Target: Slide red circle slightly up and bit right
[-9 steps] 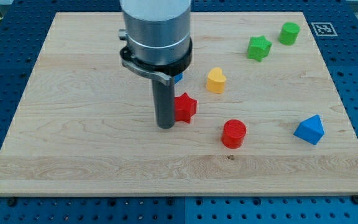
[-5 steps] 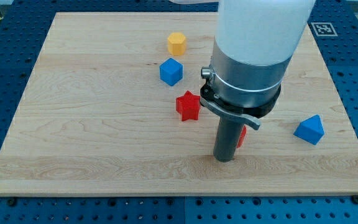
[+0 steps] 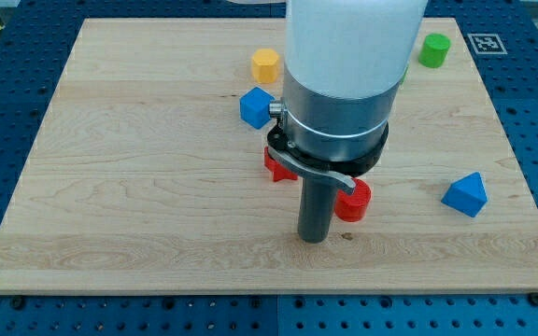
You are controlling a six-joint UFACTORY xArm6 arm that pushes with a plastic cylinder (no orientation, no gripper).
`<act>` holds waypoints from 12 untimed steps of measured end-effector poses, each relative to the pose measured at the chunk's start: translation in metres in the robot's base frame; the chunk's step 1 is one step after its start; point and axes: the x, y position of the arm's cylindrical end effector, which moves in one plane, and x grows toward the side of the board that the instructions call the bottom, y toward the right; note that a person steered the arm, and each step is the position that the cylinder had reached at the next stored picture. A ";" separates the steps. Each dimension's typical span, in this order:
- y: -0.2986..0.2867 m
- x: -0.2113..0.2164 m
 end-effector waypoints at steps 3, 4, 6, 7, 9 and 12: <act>0.067 -0.015; 0.083 -0.019; 0.077 -0.014; 0.032 -0.016; 0.034 -0.028; 0.072 -0.040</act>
